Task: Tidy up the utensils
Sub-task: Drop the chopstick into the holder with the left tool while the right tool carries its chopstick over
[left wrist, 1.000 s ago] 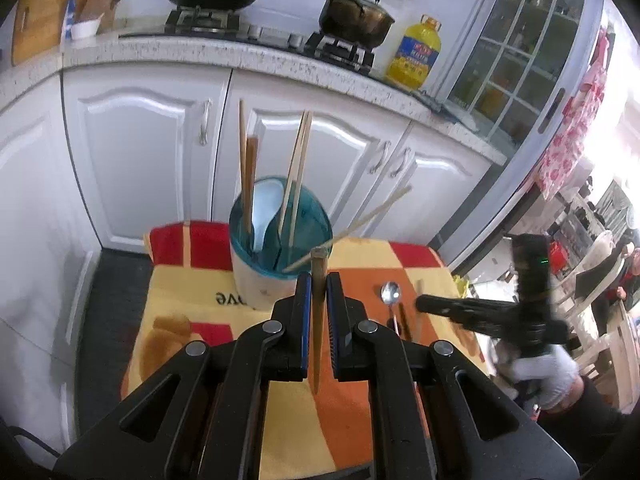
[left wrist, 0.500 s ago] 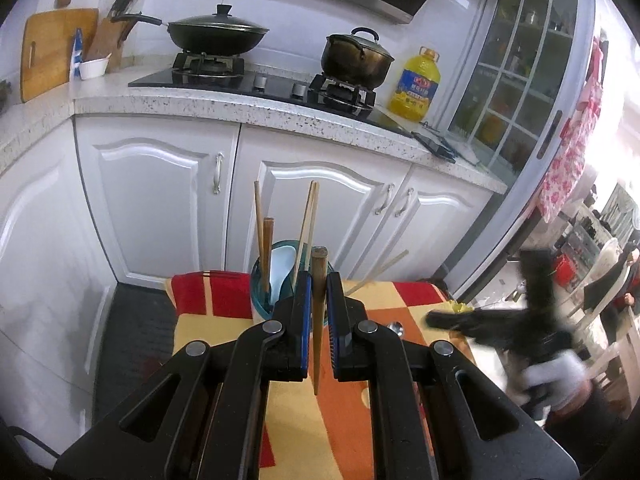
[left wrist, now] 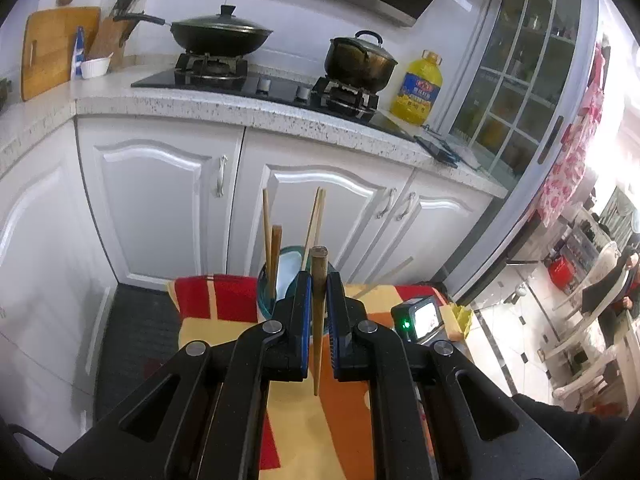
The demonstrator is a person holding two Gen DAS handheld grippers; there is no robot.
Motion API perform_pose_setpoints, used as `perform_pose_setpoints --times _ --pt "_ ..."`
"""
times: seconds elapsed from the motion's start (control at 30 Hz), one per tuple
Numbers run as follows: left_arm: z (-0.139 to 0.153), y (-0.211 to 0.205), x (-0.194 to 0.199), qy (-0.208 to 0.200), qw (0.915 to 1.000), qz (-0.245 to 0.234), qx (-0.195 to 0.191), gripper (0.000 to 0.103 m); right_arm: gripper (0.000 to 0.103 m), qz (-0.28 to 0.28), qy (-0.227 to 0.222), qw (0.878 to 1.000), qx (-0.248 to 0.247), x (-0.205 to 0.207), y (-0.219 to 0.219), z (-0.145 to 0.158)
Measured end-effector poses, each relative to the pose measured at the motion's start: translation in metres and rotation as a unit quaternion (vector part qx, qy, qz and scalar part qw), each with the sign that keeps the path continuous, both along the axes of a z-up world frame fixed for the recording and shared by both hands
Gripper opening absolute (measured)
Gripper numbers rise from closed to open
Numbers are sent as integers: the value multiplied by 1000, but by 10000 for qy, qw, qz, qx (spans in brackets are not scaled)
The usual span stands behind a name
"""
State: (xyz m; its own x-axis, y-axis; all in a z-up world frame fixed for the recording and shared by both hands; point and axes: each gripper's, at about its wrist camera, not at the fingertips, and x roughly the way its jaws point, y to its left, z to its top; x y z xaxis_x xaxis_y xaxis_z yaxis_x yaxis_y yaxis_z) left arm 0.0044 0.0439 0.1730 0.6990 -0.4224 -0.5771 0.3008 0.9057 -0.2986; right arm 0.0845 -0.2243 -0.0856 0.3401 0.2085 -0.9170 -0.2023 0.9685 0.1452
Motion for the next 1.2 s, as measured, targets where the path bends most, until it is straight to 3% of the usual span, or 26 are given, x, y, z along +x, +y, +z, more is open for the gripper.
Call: perform_pose_setpoints --times 0.17,0.4,0.63,0.77,0.93,1.03,1.2 --pt "15 5 0 -174 9998 41 -45 6 5 11 123 9967 797 -11 -14 19" --pt "45 13 1 -525 9984 231 -9 6 5 299 -679 9805 1822 -50 -33 121" --pt "65 8 16 -706 9970 307 107 6 5 599 -1515 9522 2585 -56 -32 229" --pt "58 1 29 -654 9969 357 241 6 5 648 -2011 9414 2630 -46 -29 280" --pt "40 -12 45 -491 9979 329 283 6 5 536 -2488 9411 2226 -20 -16 317" --pt "28 -19 53 -413 9979 337 354 6 5 435 -2630 9451 1888 3 -4 316" --pt "7 -29 67 -329 9974 370 518 6 5 165 -2658 9516 1531 41 13 286"
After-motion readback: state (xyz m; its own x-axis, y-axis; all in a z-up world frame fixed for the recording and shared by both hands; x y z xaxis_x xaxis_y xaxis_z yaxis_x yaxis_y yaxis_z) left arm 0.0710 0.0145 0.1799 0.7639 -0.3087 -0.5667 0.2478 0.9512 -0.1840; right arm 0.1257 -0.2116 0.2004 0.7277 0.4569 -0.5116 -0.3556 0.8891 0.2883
